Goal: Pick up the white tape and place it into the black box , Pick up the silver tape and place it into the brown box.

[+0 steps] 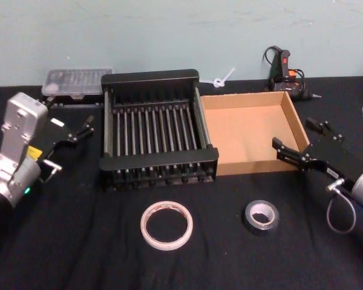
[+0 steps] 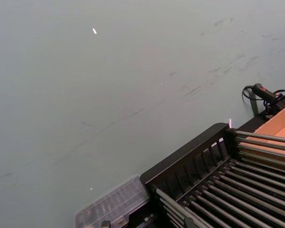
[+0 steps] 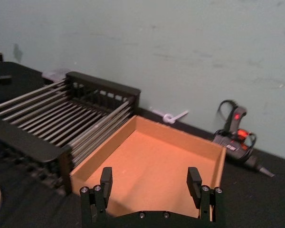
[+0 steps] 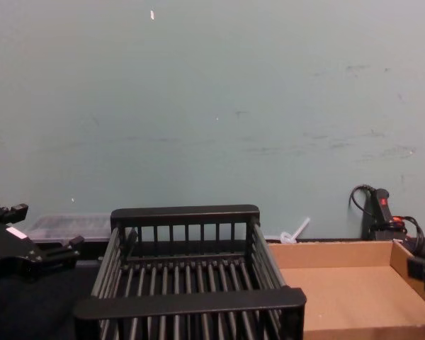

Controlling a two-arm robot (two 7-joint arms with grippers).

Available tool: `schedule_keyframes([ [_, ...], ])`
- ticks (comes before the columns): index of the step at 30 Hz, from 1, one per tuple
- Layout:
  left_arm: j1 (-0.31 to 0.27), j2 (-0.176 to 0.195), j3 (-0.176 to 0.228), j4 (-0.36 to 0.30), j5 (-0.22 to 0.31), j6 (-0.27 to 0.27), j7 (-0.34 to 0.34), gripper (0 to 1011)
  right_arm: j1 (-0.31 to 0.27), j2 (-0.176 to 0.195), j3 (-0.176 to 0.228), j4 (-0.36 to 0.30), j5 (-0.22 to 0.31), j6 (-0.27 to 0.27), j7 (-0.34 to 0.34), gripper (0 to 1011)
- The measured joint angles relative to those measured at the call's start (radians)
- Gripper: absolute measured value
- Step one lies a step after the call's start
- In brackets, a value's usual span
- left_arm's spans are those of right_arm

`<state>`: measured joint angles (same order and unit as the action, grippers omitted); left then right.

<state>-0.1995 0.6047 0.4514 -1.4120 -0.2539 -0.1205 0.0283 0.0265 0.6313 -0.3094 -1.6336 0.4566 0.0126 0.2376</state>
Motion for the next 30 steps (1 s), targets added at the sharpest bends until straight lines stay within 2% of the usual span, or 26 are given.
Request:
schedule_keyframes([
  [7, 0.000, 0.000, 0.000, 0.000, 0.000, 0.000, 0.000, 1002, -0.060, 0.015, 0.018, -0.054, 0.026, 0.060, 0.031, 1002],
  [17, 0.000, 0.000, 0.000, 0.000, 0.000, 0.000, 0.000, 1001, -0.123, 0.034, 0.028, -0.101, 0.017, 0.118, 0.053, 1002],
  [24, 0.000, 0.000, 0.000, 0.000, 0.000, 0.000, 0.000, 1001, -0.147, 0.047, 0.033, -0.123, 0.009, 0.175, 0.069, 1002],
  [26, 0.000, 0.000, 0.000, 0.000, 0.000, 0.000, 0.000, 1001, -0.152, 0.050, 0.033, -0.130, 0.009, 0.217, 0.078, 1002],
  [30, 0.000, 0.000, 0.000, 0.000, 0.000, 0.000, 0.000, 1001, -0.152, 0.049, 0.031, -0.132, 0.004, 0.254, 0.086, 1002],
])
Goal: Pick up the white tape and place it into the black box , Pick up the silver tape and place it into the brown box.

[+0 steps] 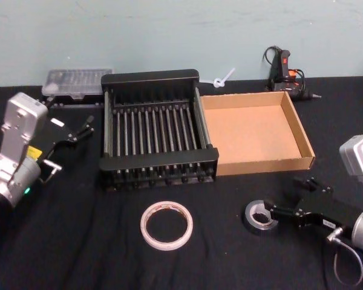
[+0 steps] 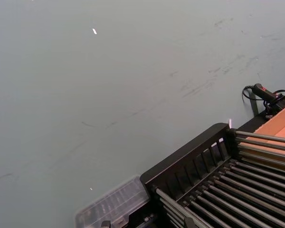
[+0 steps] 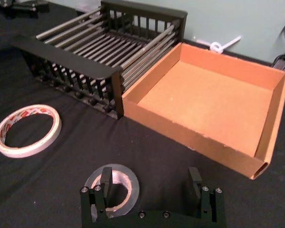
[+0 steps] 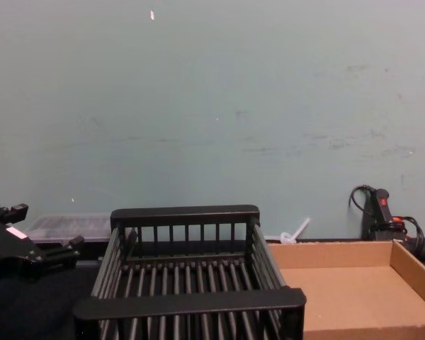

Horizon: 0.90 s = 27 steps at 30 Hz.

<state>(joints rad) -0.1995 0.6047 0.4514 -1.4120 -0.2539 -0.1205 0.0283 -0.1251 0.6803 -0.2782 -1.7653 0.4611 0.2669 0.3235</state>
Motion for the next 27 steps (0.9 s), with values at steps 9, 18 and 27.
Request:
schedule_keyframes([
  [9, 0.000, 0.000, 0.000, 0.000, 0.000, 0.000, 0.000, 1001, 0.017, -0.018, -0.010, 0.020, -0.022, 0.037, 0.015, 1002],
  [18, 0.000, 0.000, 0.000, 0.000, 0.000, 0.000, 0.000, 1001, 0.036, -0.030, -0.023, 0.042, -0.055, 0.055, 0.030, 1002],
  [27, 0.000, 0.000, 0.000, 0.000, 0.000, 0.000, 0.000, 1001, 0.047, -0.044, -0.025, 0.056, -0.070, 0.071, 0.035, 1002],
])
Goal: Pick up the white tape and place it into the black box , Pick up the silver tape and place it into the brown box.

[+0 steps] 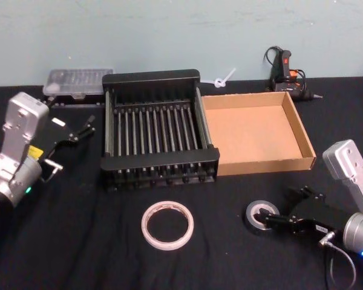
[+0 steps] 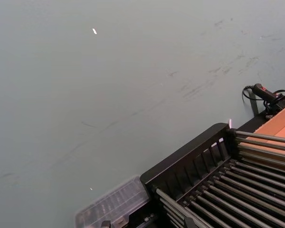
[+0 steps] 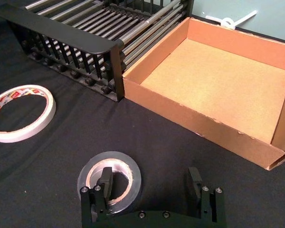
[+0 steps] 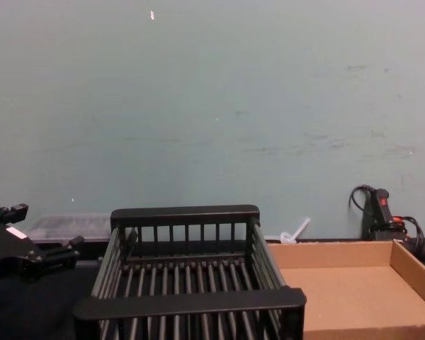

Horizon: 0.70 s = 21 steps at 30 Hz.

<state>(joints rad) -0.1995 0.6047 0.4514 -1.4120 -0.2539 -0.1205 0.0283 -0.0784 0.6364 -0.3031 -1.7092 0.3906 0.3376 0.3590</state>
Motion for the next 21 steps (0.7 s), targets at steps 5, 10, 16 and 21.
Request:
schedule_keyframes([
  [5, 0.000, 0.000, 0.000, 0.000, 0.000, 0.000, 0.000, 1001, 0.008, -0.010, -0.001, 0.008, -0.010, 0.003, 0.001, 1002],
  [10, 0.000, 0.000, 0.000, 0.000, 0.000, 0.000, 0.000, 1001, 0.007, -0.009, -0.001, 0.008, -0.010, 0.003, 0.001, 1002],
  [16, 0.000, 0.000, 0.000, 0.000, 0.000, 0.000, 0.000, 1001, 0.007, -0.008, -0.001, 0.007, -0.009, 0.003, 0.001, 1002],
  [21, 0.000, 0.000, 0.000, 0.000, 0.000, 0.000, 0.000, 1001, 0.006, -0.008, -0.001, 0.007, -0.009, 0.003, 0.001, 961],
])
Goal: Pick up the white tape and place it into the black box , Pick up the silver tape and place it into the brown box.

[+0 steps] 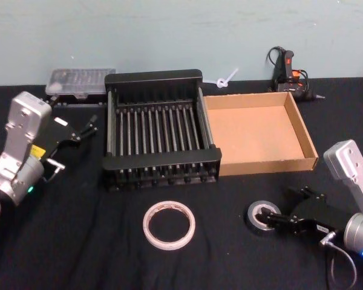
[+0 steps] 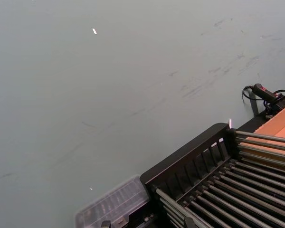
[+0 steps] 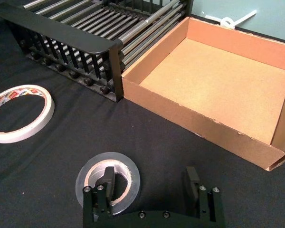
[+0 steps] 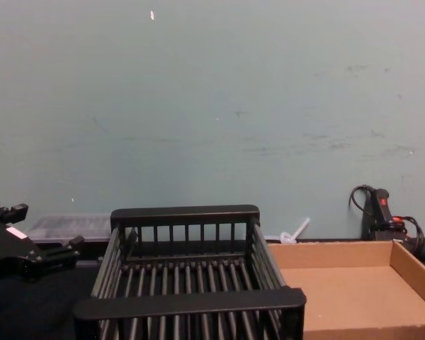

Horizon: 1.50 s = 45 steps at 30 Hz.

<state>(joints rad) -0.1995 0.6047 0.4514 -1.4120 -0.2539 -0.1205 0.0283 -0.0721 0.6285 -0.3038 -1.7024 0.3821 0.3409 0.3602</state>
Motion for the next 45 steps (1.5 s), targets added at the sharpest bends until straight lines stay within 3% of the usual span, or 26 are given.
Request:
schedule_keyframes([
  [9, 0.000, 0.000, 0.000, 0.000, 0.000, 0.000, 0.000, 1001, -0.001, 0.001, 0.000, -0.001, 0.001, 0.000, -0.001, 758],
  [28, 0.000, 0.000, 0.000, 0.000, 0.000, 0.000, 0.000, 1001, -0.001, 0.001, 0.000, -0.001, 0.002, -0.001, -0.001, 147],
  [45, 0.000, 0.000, 0.000, 0.000, 0.000, 0.000, 0.000, 1001, -0.006, -0.001, 0.011, -0.005, 0.004, -0.015, 0.011, 134],
])
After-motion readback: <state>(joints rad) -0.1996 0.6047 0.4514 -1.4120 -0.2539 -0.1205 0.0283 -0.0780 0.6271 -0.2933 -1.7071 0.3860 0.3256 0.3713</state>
